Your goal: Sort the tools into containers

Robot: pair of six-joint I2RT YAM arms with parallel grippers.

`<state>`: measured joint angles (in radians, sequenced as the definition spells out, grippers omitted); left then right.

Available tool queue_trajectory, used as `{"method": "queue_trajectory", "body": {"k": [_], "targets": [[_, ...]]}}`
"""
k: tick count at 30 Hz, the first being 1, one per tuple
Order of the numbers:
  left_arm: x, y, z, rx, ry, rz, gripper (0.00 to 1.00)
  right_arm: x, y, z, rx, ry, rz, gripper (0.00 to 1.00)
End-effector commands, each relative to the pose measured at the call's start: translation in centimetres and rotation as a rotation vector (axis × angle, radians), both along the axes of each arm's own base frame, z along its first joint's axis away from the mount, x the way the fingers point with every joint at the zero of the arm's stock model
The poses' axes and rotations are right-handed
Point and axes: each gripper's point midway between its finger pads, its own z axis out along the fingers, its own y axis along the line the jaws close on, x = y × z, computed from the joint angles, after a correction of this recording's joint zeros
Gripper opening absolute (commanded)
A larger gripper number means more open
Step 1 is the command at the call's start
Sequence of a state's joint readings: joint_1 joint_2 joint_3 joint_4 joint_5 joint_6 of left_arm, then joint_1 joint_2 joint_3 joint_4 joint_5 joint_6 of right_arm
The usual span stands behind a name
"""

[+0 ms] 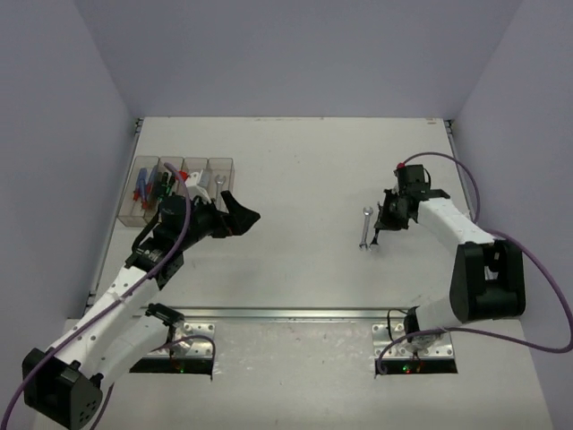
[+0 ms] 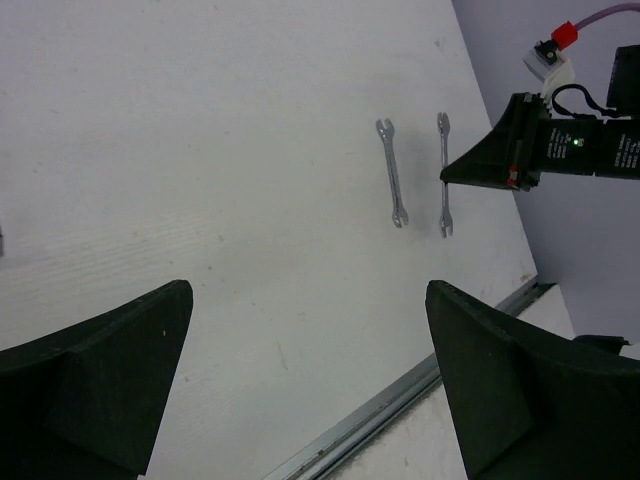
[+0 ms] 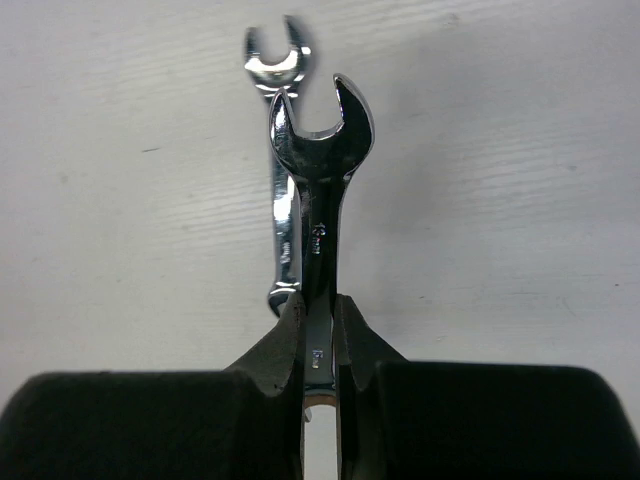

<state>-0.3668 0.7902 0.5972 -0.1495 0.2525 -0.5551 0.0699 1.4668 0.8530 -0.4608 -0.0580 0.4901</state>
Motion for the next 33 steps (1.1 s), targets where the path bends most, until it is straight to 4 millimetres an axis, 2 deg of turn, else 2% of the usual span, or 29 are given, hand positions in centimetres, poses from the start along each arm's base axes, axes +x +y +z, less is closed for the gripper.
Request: {"method": "queue_trajectory", "body": {"k": [1,2,4,6,9,13,15,21,25,29,30,33], "targets": [[0.8,-5.1,4.6,-0.271,-0.140,-0.123,1.00,-0.1,7.0,4.0,0.112,-0.169,0.218,0.02],[1.0,-5.8,5.4,-0.308,-0.171,-0.131,1.00,-1.0,9.4,4.6,0.138,-0.188,0.286,0.02],[1.3,-7.3,5.5,-0.338,-0.168,-0.143,1.00,-1.7,12.3,6.4,0.181,-0.246,0.367,0.02],[1.5,-8.9,5.6,-0.365,-0.160,-0.155,1.00,-2.8,15.2,8.2,0.230,-0.303,0.445,0.02],[1.9,-10.8,4.5,-0.367,-0.139,-0.162,1.00,-3.9,18.4,10.6,0.302,-0.376,0.539,0.01],[2.4,-12.2,2.9,-0.360,-0.104,-0.150,0.93,-4.9,21.1,12.1,0.308,-0.415,0.629,0.01],[2.7,-12.6,2.4,-0.359,-0.093,-0.146,0.84,-5.2,22.0,12.8,0.323,-0.431,0.654,0.01],[3.3,-13.3,1.9,-0.351,-0.077,-0.136,0.70,-6.0,24.1,14.3,0.359,-0.459,0.708,0.01],[3.4,-13.9,1.6,-0.348,-0.057,-0.150,0.26,-6.3,24.9,15.4,0.376,-0.486,0.725,0.01],[3.3,-14.2,1.4,-0.339,-0.050,-0.164,0.02,-6.1,25.0,16.1,0.381,-0.508,0.715,0.04],[3.7,-14.2,1.7,-0.323,-0.060,-0.159,0.00,-6.0,24.8,16.1,0.370,-0.509,0.702,0.15],[5.4,-13.4,3.0,-0.233,-0.110,-0.121,0.00,-5.4,23.3,15.7,0.305,-0.508,0.639,0.70]]}}
